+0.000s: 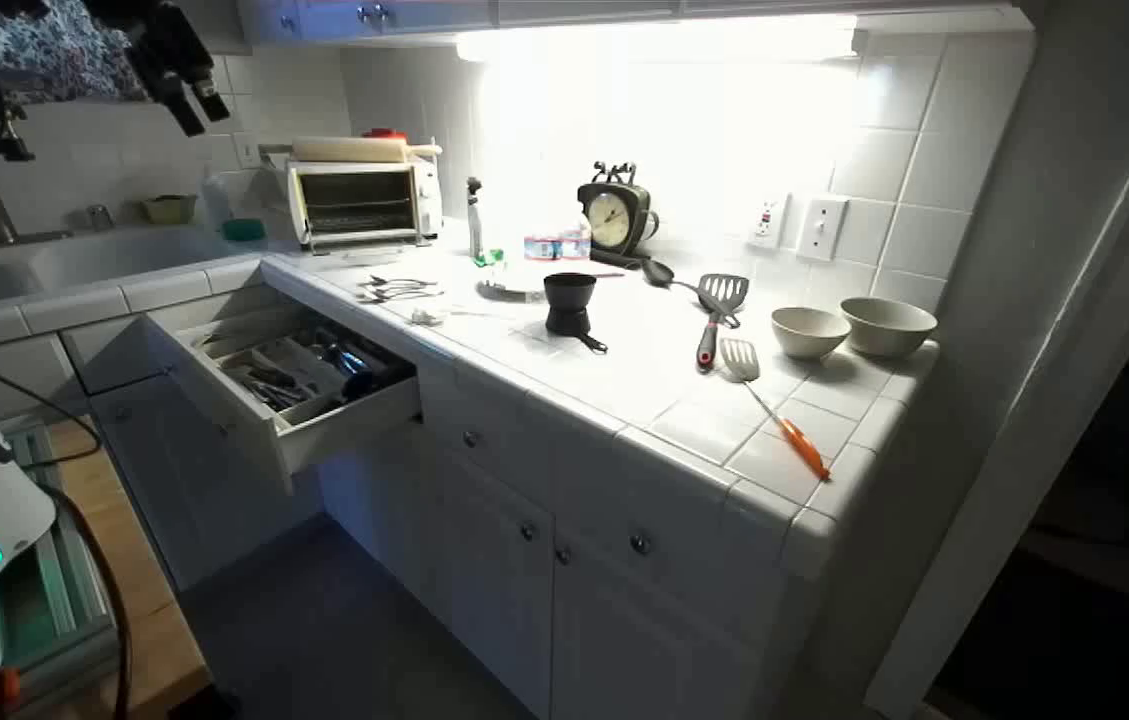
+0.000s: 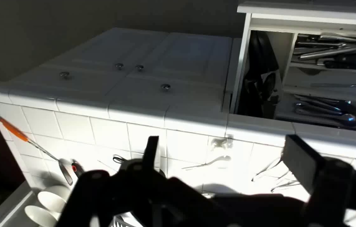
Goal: Put the first right spoon on the first left spoon
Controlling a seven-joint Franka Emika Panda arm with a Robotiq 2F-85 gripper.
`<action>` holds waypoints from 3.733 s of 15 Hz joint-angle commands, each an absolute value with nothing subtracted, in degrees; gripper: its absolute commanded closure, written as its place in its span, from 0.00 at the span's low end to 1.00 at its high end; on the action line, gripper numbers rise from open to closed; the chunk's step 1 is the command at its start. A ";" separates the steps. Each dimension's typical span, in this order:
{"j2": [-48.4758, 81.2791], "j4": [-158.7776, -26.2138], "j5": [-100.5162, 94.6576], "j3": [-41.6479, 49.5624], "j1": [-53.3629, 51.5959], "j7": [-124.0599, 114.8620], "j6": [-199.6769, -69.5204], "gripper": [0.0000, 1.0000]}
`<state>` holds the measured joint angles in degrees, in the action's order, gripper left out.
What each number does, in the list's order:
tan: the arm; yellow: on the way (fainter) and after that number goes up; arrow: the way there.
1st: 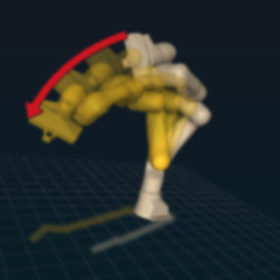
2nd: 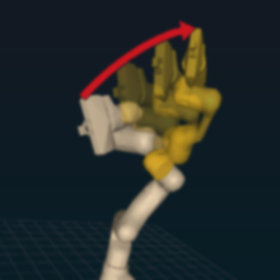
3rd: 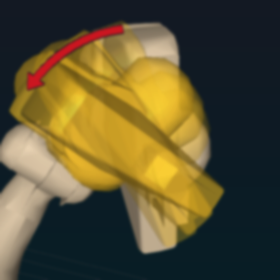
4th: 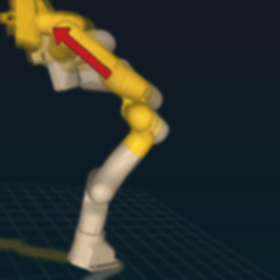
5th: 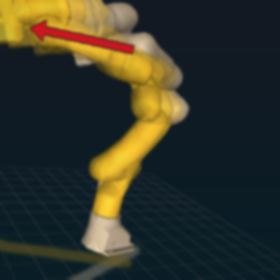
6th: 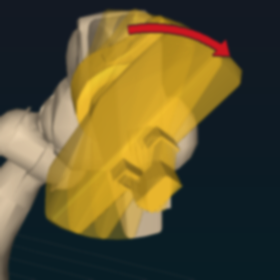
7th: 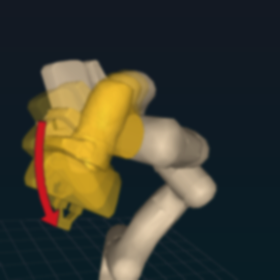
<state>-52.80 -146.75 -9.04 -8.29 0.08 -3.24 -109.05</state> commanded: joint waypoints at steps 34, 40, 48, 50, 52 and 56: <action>-19.33 -143.10 1.05 -6.05 -2.56 -10.38 -139.01 0.00; -9.27 -137.39 -8.34 -12.89 2.00 -33.88 -138.69 0.00; -2.26 -133.34 -13.07 -10.15 -1.62 -37.98 -141.26 0.00; -0.78 -132.30 -13.62 -9.88 -1.89 -38.35 -141.27 0.00; 0.29 -131.13 -14.07 -9.62 -2.09 -41.66 -140.05 0.00; 4.06 -127.89 -11.91 -8.06 -3.01 -49.48 -138.24 0.00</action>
